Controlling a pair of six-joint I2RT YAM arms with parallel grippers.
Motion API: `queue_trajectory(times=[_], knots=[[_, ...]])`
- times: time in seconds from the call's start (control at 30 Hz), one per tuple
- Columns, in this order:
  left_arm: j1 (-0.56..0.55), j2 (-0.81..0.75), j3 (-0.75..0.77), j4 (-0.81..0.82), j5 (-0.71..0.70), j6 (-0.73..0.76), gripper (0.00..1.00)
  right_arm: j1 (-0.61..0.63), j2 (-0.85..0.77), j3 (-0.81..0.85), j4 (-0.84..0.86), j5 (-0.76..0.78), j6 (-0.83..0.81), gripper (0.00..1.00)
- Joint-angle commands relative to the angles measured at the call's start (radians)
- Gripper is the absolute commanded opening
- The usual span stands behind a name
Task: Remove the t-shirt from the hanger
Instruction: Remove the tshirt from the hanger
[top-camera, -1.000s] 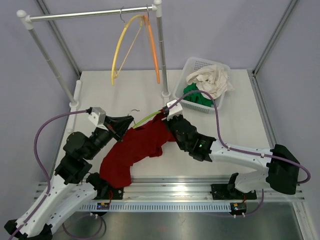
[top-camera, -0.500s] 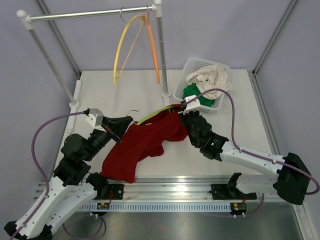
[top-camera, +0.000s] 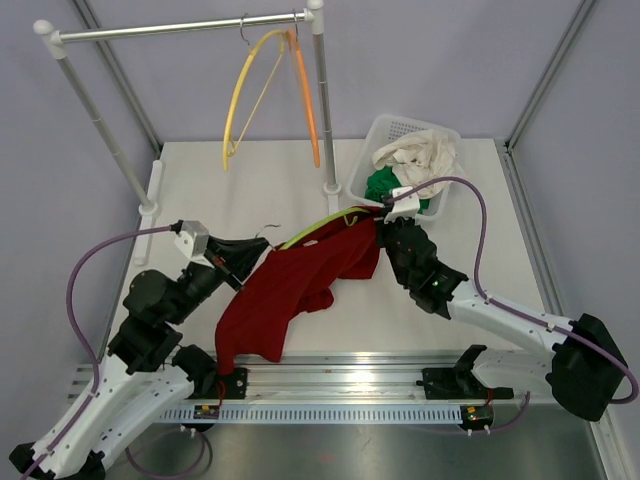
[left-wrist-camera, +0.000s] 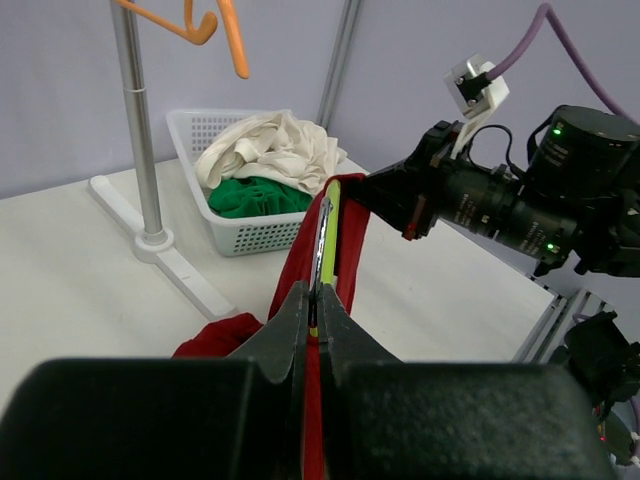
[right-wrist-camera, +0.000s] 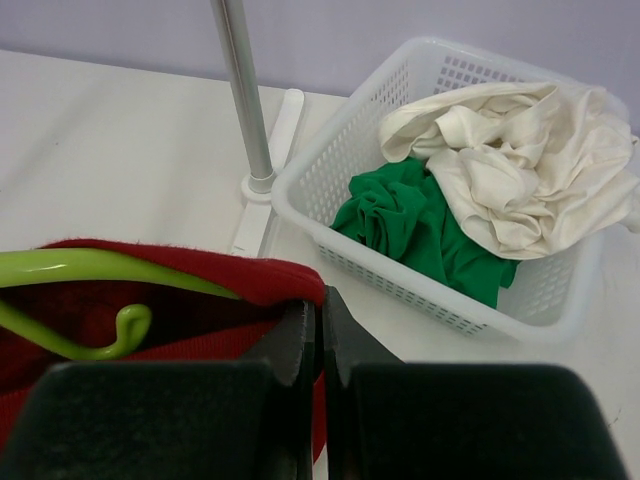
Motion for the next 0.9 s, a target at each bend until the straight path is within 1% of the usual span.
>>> queue_trajectory(times=[0.0, 0.27, 0.37, 0.47, 0.53, 0.57, 0.7, 0.77, 0.8, 0.87], knots=[[-0.002, -0.046, 0.010, 0.112, 0.051, -0.003, 0.00, -0.066, 0.020, -0.003, 0.039, 0.009, 0.022, 0.00], [-0.002, -0.094, 0.013, 0.093, 0.045, -0.004, 0.00, -0.112, 0.079, -0.003, 0.069, -0.017, 0.022, 0.00], [-0.002, -0.088, 0.009, 0.110, 0.046, -0.009, 0.00, -0.112, 0.072, -0.030, 0.112, -0.077, 0.022, 0.00], [-0.002, -0.071, 0.009, 0.119, 0.042, -0.015, 0.00, -0.111, 0.037, -0.079, 0.167, -0.202, 0.019, 0.00], [-0.002, -0.064, 0.007, 0.124, 0.031, -0.020, 0.00, -0.109, 0.009, -0.119, 0.215, -0.307, 0.022, 0.00], [-0.002, -0.057, 0.007, 0.127, 0.029, -0.021, 0.00, -0.108, 0.004, -0.130, 0.230, -0.386, 0.022, 0.00], [-0.002, -0.045, -0.003, 0.152, 0.017, -0.027, 0.00, -0.071, 0.004, -0.188, 0.328, -0.540, 0.022, 0.00], [-0.002, -0.041, -0.005, 0.159, 0.014, -0.030, 0.00, -0.034, 0.018, -0.210, 0.376, -0.571, 0.001, 0.00], [-0.002, -0.034, -0.007, 0.171, 0.012, -0.032, 0.00, 0.018, 0.039, -0.217, 0.417, -0.576, -0.031, 0.00], [-0.002, -0.028, -0.008, 0.184, 0.006, -0.038, 0.00, 0.069, 0.063, -0.230, 0.450, -0.588, -0.079, 0.00]])
